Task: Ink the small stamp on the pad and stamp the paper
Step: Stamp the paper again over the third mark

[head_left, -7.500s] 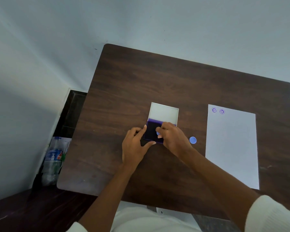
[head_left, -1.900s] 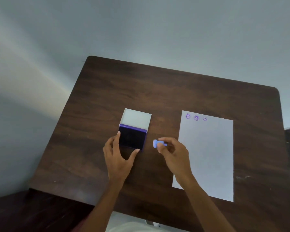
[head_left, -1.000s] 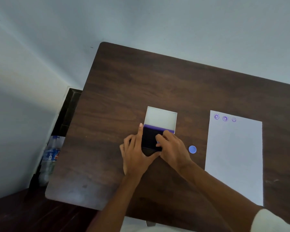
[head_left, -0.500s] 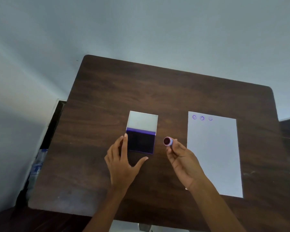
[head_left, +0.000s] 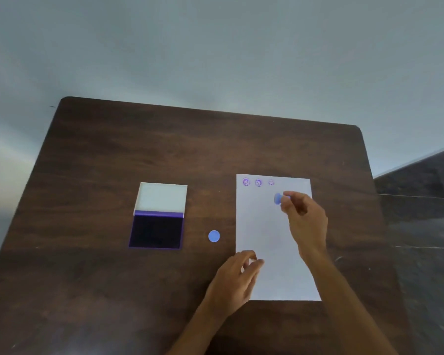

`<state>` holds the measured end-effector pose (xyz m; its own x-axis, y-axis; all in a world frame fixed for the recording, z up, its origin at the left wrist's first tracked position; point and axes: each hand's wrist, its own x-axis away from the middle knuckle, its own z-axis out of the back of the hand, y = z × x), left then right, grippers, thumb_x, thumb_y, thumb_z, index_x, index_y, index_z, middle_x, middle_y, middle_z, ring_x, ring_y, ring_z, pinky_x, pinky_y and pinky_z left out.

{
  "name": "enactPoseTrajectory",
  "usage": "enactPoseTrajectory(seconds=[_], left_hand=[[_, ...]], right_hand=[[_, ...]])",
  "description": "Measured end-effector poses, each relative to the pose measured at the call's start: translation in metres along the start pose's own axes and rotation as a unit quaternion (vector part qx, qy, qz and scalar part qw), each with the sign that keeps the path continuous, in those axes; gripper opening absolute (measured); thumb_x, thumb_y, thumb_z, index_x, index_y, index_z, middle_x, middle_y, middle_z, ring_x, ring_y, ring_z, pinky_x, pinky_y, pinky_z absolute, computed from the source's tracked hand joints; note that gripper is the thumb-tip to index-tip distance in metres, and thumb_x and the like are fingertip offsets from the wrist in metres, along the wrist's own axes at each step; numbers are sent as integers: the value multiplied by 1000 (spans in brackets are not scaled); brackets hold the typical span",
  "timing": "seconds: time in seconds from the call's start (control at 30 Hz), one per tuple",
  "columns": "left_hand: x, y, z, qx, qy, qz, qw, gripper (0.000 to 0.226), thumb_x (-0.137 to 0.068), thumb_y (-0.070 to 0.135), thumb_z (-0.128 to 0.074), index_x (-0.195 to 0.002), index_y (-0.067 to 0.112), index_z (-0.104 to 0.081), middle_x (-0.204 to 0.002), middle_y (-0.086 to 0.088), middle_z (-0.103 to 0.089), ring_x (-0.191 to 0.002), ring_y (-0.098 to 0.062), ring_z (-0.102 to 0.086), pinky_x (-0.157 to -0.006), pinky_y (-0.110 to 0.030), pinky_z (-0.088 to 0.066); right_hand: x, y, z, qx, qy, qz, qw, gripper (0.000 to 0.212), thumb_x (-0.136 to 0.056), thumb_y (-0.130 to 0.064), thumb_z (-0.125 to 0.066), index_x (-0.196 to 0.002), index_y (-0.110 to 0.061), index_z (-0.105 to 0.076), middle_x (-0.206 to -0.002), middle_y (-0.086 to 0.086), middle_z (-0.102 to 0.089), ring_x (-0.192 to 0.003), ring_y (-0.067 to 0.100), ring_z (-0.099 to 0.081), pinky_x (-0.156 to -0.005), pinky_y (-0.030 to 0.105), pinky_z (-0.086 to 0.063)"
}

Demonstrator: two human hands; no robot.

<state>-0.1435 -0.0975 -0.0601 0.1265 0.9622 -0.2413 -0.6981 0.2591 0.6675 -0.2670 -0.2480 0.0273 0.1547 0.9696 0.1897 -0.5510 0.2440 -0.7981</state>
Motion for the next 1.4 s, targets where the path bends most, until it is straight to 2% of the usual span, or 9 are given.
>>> enactPoseTrajectory(seconds=[0.1, 0.17, 0.3, 0.5, 0.7, 1.1, 1.3, 1.4], left_hand=[[-9, -5, -9, 18, -20, 22, 999, 22, -93, 14, -61, -114, 10, -66, -109, -8, -64, -91, -15, -64, -80, -24, -55], [-8, -7, -12, 7, -20, 22, 1000, 22, -94, 17, -60, -114, 11, -66, -109, -7, -65, -94, -13, -64, -83, -21, -54], [-5, -8, -16, -1, -16, 21, 1000, 21, -92, 19, -62, -111, 11, -68, -111, -7, -67, -99, -14, -64, -86, -22, -54], [-5, -8, -16, -8, -11, 18, 1000, 21, -93, 20, -59, -110, 12, -69, -112, -8, -68, -102, -16, -65, -88, -23, -54], [-5, -8, -19, -17, -11, 19, 1000, 22, -90, 21, -64, -109, 12, -70, -111, -8, -69, -103, -16, -65, -90, -22, -53], [-2, -10, -23, -30, -25, 27, 999, 28, -92, 29, -56, -111, 14, -71, -111, -5, -72, -102, -17, -68, -96, -23, -45], [-2, -10, -23, -12, -34, 40, 999, 27, -93, 29, -56, -113, 16, -69, -114, -4, -71, -105, -16, -66, -97, -21, -45], [-2, -10, -24, -6, -32, 43, 999, 26, -92, 28, -57, -114, 17, -65, -112, -4, -71, -104, -14, -64, -98, -18, -41]], right_hand=[[-39, 9, -2, 78, 29, 65, 994, 17, -89, -26, -67, -103, -18, -72, -89, -5, -74, -73, 4, -64, -71, 8, -44], [-58, 13, -5, 120, 26, 102, 987, 18, -89, -18, -66, -105, -11, -72, -93, 2, -74, -75, 5, -60, -70, 1, -36], [-77, 14, -13, 170, -19, 161, 972, 18, -89, -8, -66, -105, -3, -70, -98, 11, -73, -80, 9, -56, -75, 16, -40], [-88, 10, -23, 190, -69, 200, 959, 11, -89, -3, -64, -97, 3, -70, -93, 17, -72, -83, 27, -64, -73, 25, -44], [-94, 11, -30, 206, -84, 201, 954, 16, -89, -5, -64, -102, 3, -70, -101, 18, -72, -88, 27, -65, -78, 24, -45], [-100, 17, -35, 278, -113, 219, 928, 24, -83, -3, -71, -107, -1, -69, -107, 17, -69, -89, 24, -62, -78, 19, -42], [-99, 21, -35, 278, -116, 248, 921, 24, -81, 1, -71, -105, 1, -69, -103, 19, -68, -85, 26, -62, -74, 21, -44], [-101, 20, -35, 275, -119, 274, 914, 23, -77, 9, -72, -98, 3, -70, -93, 20, -66, -77, 29, -62, -66, 26, -47]])
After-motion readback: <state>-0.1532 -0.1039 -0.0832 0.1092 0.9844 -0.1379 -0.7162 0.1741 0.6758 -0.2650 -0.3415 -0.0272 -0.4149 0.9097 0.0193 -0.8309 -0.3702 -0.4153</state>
